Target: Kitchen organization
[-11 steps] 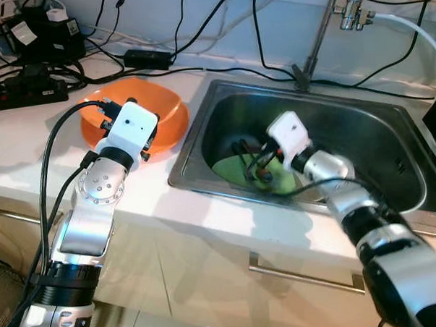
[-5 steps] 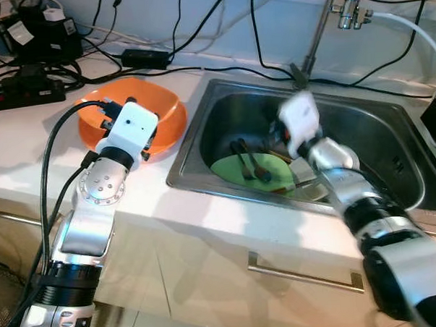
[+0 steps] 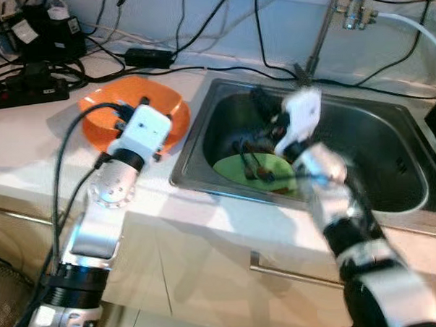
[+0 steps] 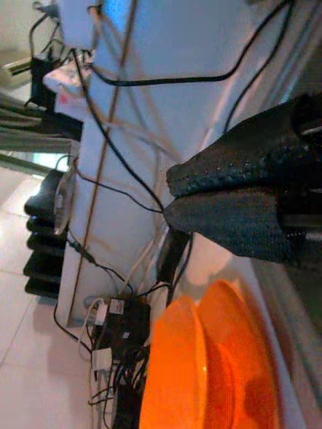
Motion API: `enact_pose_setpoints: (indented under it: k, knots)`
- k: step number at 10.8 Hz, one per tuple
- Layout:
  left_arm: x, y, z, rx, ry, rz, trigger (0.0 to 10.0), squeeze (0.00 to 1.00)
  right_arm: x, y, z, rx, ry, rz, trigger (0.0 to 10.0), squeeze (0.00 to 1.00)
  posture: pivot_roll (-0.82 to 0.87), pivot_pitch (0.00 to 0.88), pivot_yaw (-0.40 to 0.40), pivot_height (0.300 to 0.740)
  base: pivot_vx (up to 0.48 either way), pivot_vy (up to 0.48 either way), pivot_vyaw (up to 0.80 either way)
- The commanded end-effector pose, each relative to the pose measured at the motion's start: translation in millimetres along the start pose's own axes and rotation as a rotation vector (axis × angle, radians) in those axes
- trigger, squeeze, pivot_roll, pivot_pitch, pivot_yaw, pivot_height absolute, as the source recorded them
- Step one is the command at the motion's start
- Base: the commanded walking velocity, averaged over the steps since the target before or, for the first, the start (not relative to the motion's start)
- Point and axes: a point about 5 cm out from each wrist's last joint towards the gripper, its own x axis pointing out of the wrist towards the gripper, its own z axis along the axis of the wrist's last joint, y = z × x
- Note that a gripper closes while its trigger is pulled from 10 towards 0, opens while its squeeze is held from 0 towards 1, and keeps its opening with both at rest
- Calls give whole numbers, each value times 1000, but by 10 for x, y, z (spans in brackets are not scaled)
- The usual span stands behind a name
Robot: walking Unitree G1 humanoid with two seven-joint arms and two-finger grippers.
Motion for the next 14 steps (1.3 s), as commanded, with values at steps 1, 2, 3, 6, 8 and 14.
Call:
enact_pose_setpoints:
  k: [1, 2, 3, 6, 8, 14]
  knots:
    - [-12, -57, -46, 2, 11, -18, 10000, 0, -6, -85, 70, 27, -35, -63, 10000, 0, 247, 36, -76, 740, 0, 0, 0]
    - [-7, -95, -52, -18, -3, -14, 10000, 0, -49, -106, 67, 47, -45, -143, 10000, 0, 247, 35, -77, 740, 0, 0, 0]
    - [-6, -144, -68, -33, -15, -11, 10000, 0, -99, -155, 33, 13, -22, -213, 10000, 0, 244, 34, -74, 740, 0, 0, 0]
    - [-41, -190, -157, -56, -18, 9, 10000, 0, -336, -331, -158, -30, 88, -308, 10000, 0, 240, 28, -78, 740, 0, 0, 0]
    - [-62, -200, -191, -62, -22, 15, 10000, 0, -476, -408, -152, -73, 95, -332, 10000, 0, 221, 21, -73, 740, 0, 0, 0]
    - [-119, -66, -215, 50, -42, 42, 10000, 0, -701, -44, -277, 21, 111, -342, 10000, 0, 215, 0, -59, 740, 0, 0, 0]
